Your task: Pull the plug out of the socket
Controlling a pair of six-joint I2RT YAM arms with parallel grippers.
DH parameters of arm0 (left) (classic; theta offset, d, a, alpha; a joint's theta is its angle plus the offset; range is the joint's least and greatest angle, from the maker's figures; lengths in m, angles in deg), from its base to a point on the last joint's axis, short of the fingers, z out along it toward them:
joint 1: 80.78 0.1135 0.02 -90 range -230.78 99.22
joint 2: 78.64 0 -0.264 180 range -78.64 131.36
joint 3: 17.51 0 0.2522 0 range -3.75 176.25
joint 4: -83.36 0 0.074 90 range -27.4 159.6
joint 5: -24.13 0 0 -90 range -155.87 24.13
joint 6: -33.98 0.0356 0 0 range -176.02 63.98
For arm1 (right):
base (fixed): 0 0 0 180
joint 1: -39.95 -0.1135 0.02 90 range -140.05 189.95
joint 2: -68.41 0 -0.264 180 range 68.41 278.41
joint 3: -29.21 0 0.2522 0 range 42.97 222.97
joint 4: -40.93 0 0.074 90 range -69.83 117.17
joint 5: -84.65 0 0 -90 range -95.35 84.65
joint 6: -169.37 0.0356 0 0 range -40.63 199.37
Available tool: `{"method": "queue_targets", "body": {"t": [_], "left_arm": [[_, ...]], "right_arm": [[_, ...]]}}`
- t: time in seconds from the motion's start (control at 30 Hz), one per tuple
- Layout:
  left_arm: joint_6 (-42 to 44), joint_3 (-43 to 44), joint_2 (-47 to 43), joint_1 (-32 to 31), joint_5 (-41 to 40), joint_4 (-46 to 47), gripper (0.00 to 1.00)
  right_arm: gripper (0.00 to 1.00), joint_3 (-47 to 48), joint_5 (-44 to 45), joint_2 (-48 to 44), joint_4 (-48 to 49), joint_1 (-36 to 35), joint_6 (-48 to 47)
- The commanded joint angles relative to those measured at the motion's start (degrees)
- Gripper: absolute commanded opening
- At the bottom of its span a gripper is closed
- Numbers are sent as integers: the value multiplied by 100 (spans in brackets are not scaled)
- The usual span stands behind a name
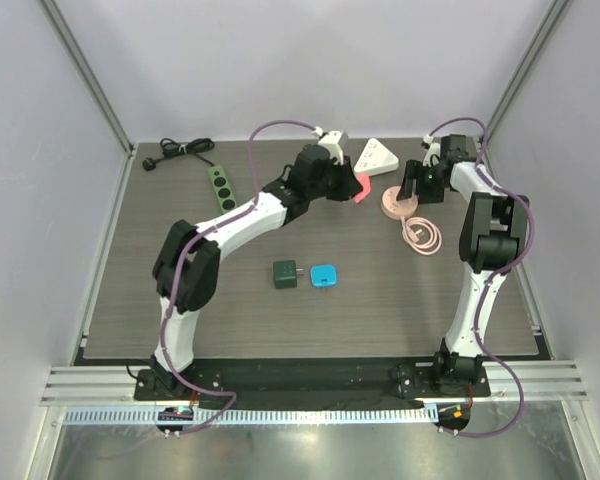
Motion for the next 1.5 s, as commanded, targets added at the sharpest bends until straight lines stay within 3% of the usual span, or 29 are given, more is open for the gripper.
{"method": "queue_targets", "body": {"t": [0.0,0.2,0.3,0.5,0.63,0.83,1.03,1.07,1.33,1.47], "left_arm": [[-199,-754,-689,-38,1257,-220,2],[-305,-1625,-1137,-407,2058,-811,0],[-366,-2048,-1243,-662,2103,-671,0],[-1262,-2707,-1024,-707,2305,22,0],[-1342,-2683,-858,-707,1796,-221,0],[-1289,-2384,-532,-707,1637,-381,9],[-1140,-2164,-409,-663,1075,-1003,24],[-1122,-2172,-461,-645,1031,-1048,34],[-859,-2181,-610,-636,785,-1435,68],[-648,-2225,-891,-645,346,-1645,71]], "right_arm": [[72,-410,494,-327,554,-66,139],[75,-867,573,-880,1055,-110,350],[76,-1175,424,-1118,1407,-101,446],[78,-1747,152,-1594,2031,-101,587],[79,-1773,-7,-1550,2093,-101,648],[80,-1791,-60,-1567,2155,-101,631],[79,-1817,-77,-1576,2155,-101,613],[80,-1817,-86,-1568,2155,-101,613],[80,-1826,-33,-1603,2155,-101,587],[80,-1852,-25,-1629,2146,-101,596]]}}
